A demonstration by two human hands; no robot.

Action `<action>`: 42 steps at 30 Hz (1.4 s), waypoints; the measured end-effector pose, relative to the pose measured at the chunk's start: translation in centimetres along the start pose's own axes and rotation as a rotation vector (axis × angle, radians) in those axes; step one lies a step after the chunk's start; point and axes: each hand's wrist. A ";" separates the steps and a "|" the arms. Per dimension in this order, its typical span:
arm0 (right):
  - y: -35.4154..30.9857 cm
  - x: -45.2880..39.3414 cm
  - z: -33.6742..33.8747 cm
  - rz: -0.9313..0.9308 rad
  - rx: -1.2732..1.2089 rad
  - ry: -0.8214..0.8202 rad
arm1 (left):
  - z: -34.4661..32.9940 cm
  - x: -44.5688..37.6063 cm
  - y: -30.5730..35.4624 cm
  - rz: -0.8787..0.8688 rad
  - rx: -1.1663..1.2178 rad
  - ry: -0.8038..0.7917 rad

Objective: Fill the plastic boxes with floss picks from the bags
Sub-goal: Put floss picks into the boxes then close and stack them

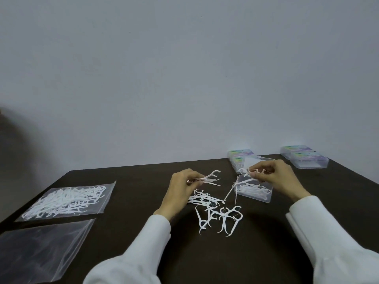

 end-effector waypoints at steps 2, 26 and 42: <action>0.6 -0.1 0.3 -0.009 -0.027 0.070 | -0.5 -0.4 0.8 0.015 0.049 0.001; 2.0 -0.2 2.6 -0.086 -0.145 0.384 | -8.6 -5.1 6.3 0.254 0.319 -0.027; 2.4 -0.6 2.9 -0.098 -0.272 0.551 | -9.1 -5.1 6.4 0.243 0.183 -0.067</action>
Point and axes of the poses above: each hand's wrist, its own x-axis away from the middle knuckle, its own z-axis out of the back of the hand, y = z × x, and after that the axes turned 15 degrees about -x, right-handed
